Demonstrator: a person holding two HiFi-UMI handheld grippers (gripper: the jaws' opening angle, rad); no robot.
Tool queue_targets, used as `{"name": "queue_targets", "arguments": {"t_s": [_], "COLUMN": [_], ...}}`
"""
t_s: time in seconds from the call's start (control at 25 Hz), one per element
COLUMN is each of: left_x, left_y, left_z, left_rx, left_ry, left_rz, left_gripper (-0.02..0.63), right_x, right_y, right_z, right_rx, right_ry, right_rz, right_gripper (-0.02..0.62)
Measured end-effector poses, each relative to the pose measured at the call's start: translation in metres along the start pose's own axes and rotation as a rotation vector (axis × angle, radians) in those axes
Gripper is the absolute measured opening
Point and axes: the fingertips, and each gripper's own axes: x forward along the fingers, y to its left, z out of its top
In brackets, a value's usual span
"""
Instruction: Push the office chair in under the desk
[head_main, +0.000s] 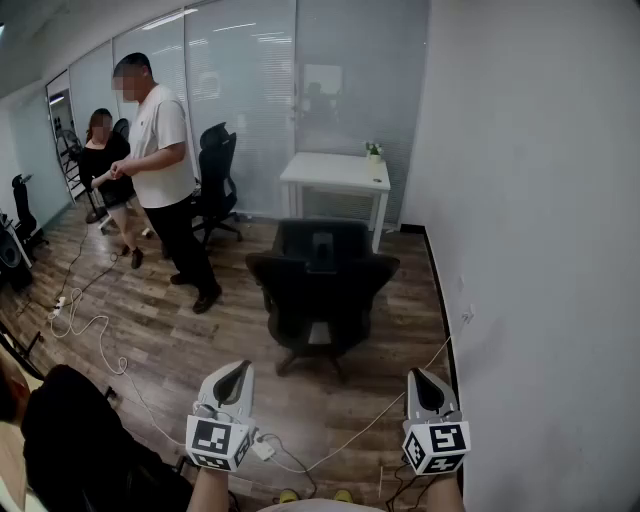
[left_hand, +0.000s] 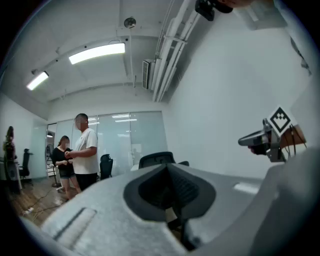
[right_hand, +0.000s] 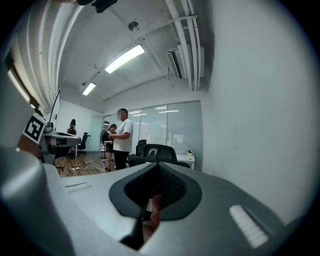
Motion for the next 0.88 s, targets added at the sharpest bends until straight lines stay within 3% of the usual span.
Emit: {"name": "queue_targets", "arguments": {"t_s": [0.88], "left_x": [-0.005], "left_y": [-0.014], "left_z": [-0.002], "left_rx": [0.011], "left_ry": [0.007], "left_rz": [-0.015], "left_gripper": [-0.002], "right_x": [-0.008], "right_y": [0.000], "right_z": [-0.005], "right_rx": [-0.017], "right_ry": [-0.005], "right_rz": [0.003], "right_gripper": [0.003]}}
